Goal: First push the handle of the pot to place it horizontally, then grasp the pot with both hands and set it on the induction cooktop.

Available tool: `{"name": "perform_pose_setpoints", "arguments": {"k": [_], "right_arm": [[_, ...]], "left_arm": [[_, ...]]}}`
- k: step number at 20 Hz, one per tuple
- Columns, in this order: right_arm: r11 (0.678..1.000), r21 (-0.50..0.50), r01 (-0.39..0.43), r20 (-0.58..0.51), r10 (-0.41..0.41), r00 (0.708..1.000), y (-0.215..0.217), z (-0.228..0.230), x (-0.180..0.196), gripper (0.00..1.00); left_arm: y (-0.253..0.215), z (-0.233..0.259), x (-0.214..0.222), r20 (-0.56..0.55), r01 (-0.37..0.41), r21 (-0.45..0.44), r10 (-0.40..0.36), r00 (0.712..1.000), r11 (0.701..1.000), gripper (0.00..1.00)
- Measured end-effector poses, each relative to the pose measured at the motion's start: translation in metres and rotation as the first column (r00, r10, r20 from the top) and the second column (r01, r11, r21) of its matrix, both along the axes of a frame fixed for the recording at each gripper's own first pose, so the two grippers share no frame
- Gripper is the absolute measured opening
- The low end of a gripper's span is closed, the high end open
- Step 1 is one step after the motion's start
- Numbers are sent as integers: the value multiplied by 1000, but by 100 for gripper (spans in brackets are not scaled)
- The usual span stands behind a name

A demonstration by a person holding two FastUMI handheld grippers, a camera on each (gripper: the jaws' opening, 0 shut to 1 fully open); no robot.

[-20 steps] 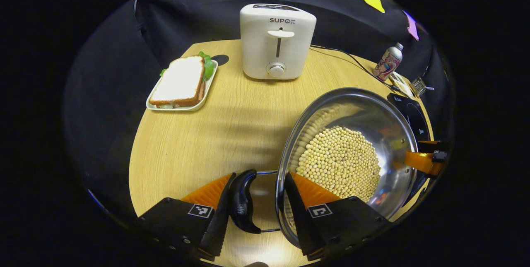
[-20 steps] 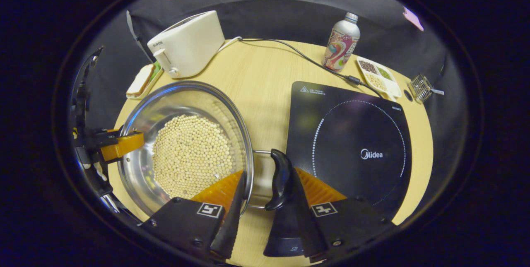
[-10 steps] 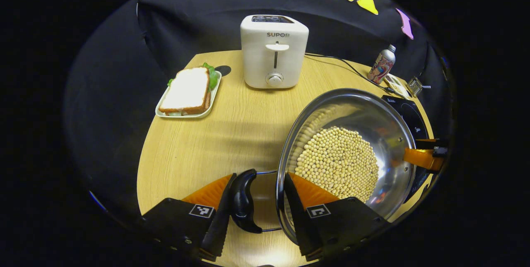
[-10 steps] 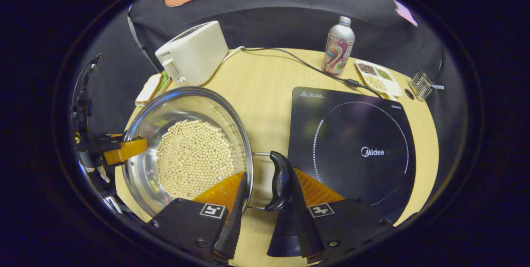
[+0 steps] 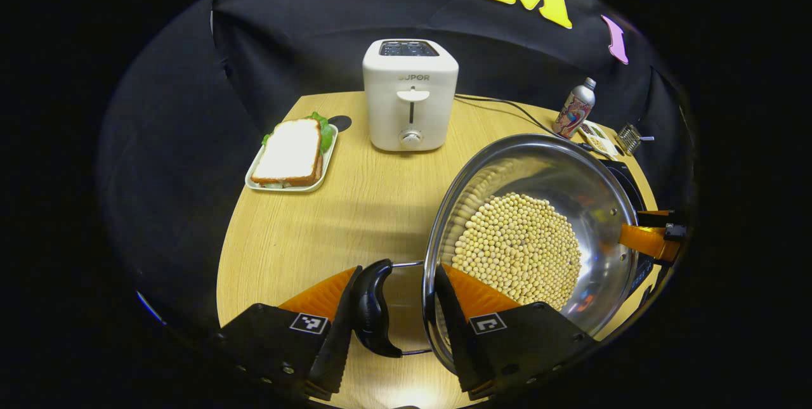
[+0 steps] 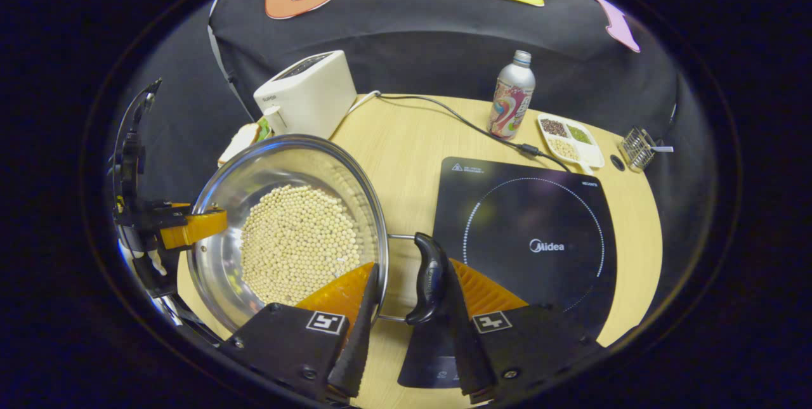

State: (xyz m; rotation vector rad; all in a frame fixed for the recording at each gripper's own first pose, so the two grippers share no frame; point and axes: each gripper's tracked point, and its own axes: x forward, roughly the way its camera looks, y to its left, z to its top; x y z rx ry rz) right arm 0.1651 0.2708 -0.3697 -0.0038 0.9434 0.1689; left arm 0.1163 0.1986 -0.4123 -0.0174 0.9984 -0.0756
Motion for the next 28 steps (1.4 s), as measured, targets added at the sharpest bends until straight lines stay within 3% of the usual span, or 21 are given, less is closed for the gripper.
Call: {"name": "perform_pose_setpoints", "arguments": {"k": [14,28], "right_arm": [[995,18,102,76,-103,992,-106,47,-18,56],[990,-18,142,81,-140,987,-230,53,-14,56]], "left_arm": [[-110,51,8,75,83,-1,-83,994,997,66],[-236,41,19,64,101,-24,-99,993,995,66]]}}
